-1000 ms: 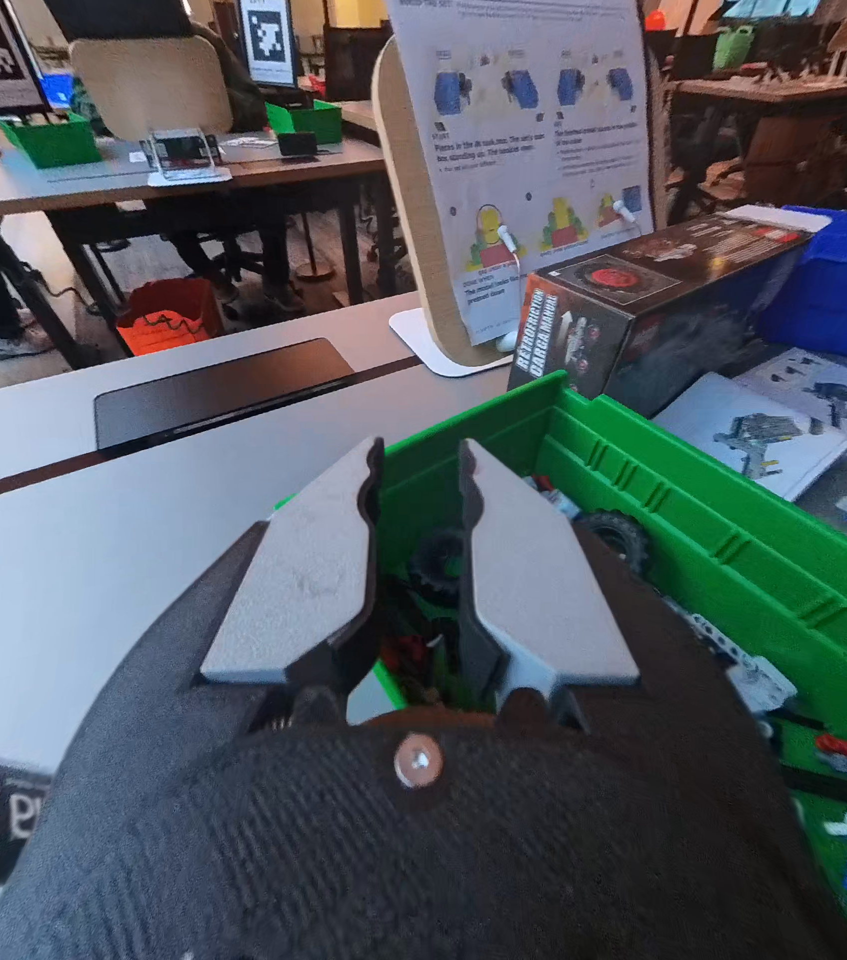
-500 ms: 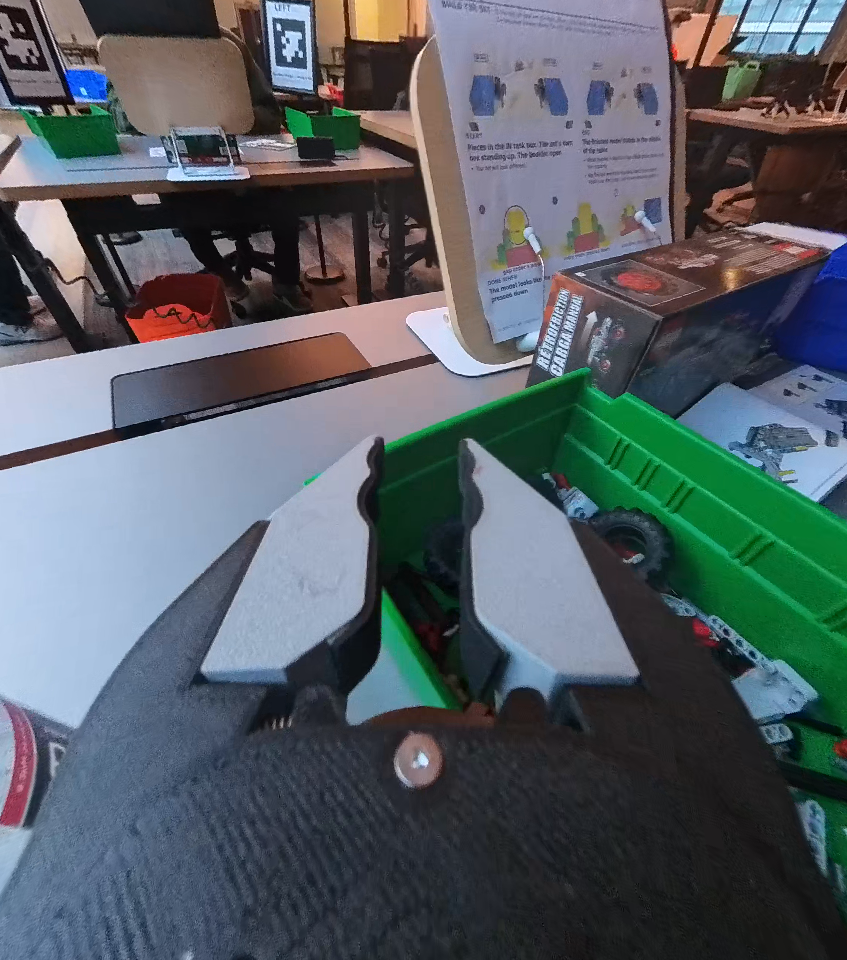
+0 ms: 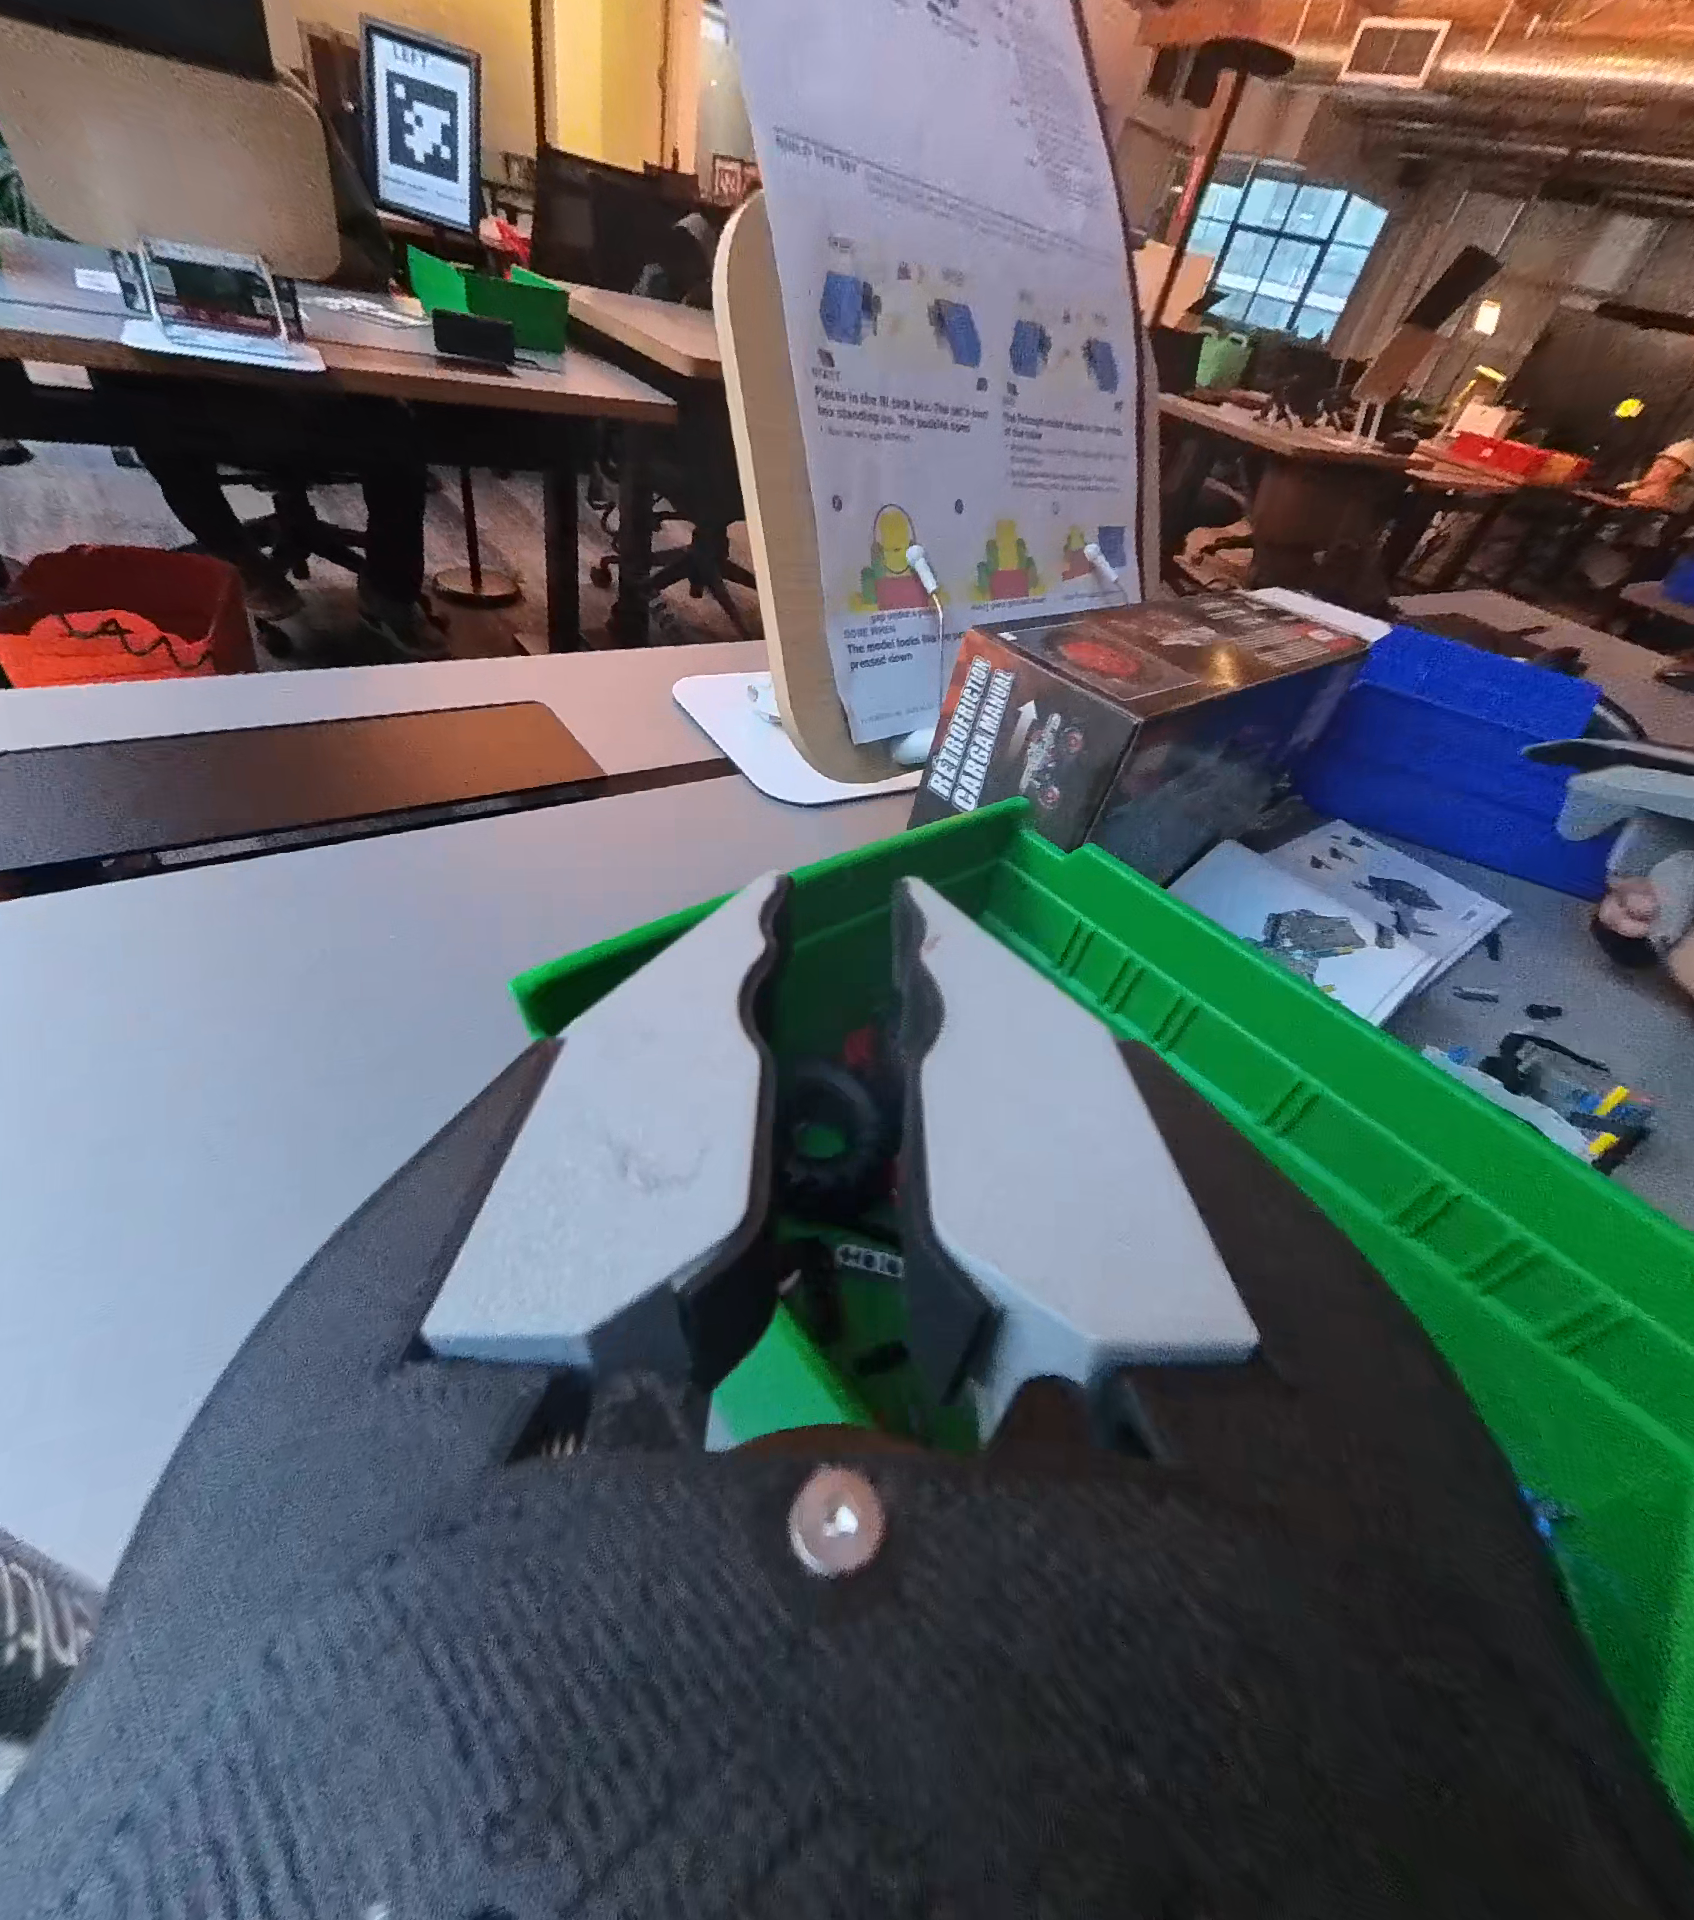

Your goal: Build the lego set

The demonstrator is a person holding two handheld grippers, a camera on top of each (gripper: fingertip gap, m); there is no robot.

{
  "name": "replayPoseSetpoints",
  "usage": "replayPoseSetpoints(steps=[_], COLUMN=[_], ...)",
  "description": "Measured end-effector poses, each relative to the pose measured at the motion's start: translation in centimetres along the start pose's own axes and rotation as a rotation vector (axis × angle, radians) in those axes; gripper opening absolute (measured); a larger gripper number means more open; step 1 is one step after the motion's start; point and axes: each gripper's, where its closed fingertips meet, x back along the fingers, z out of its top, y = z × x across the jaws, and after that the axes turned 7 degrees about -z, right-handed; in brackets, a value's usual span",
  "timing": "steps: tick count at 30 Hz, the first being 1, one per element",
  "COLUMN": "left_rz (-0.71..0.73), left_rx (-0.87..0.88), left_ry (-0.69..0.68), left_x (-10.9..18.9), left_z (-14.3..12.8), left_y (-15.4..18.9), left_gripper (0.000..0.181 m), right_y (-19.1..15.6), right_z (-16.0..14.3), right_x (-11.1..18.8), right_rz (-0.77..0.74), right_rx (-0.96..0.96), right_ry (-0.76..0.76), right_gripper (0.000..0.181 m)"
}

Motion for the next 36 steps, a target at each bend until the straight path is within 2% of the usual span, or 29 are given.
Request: replayPoseSetpoints(steps=[11, 17, 36], left_rz=[-0.094, -0.073, -0.018], left_rx=[0.002, -0.036, -0.093], left_ry=[0.031, -0.022, -0.050], left_x=[0.2, -0.5, -0.8], left_z=[0.5, -0.6, -1.0], left_y=[2.4, 2.4, 2.1], left_gripper=[0.016, 0.016, 0.018], right_y=[2.9, 3.0, 2.8], right_z=[-0.6, -0.9, -1.5], right_x=[-0.2, -0.4, -0.7], right_rz=[-0.091, -0.086, -0.072], right_rx=[-0.023, -0.031, -0.025], right_ry=[0.007, -0.006, -0.036], right_gripper=[0.036, 0.035, 0.031])
